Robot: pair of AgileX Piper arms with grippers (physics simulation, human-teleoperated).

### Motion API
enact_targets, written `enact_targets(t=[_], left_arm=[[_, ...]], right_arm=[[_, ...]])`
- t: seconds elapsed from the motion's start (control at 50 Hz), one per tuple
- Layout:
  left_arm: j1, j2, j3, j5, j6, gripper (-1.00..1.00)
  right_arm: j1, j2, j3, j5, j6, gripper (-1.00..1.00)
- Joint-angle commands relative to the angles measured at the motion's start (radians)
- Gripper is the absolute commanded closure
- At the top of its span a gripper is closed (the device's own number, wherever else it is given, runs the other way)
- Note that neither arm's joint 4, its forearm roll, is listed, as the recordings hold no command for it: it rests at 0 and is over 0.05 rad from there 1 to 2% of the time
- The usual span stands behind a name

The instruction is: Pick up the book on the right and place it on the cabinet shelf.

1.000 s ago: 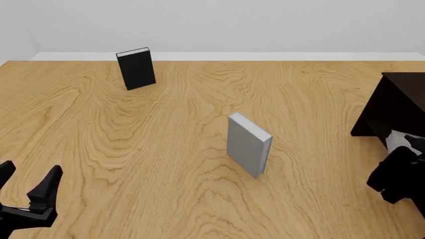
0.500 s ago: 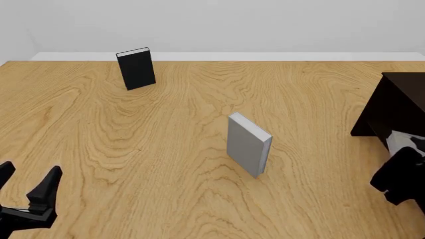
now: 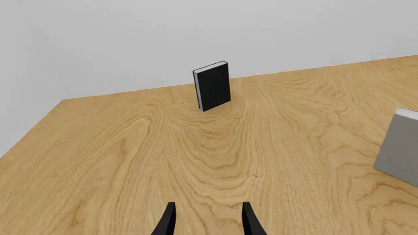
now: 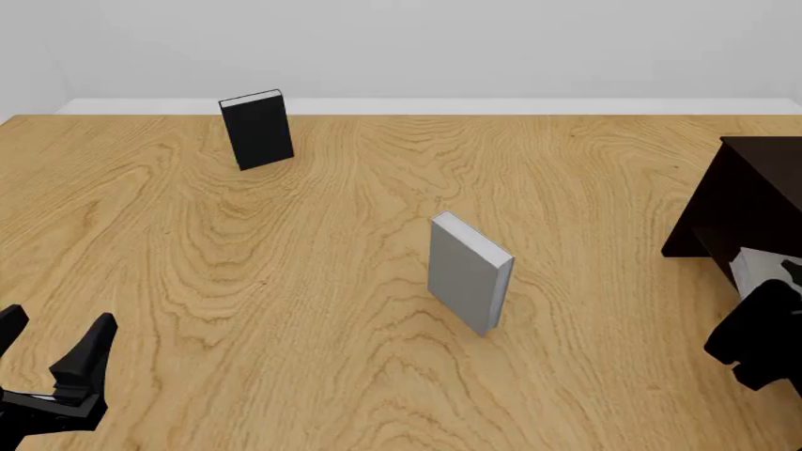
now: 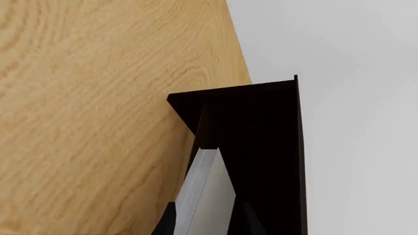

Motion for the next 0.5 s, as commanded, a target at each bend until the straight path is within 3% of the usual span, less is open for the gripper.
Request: enact_targets(t=[0.02,0.24,0.5], left_arm=[[-0.008,-0.005,0.000,0.005,-0.003,-1.00],[-0.009,-0.005,0.000,0.003,-0.004,-1.00],[-0.010,-0.016,0.000,0.014,-0.003,-1.00]], right_arm=[[-0.063,-0.012,-0.006,0.035,-0.050,-1.00],[-0.064,-0.021,-0.015,0.051,-0.044,-1.00],[0.025,-0.033,-0.029,0.057,-0.040,-1.00]])
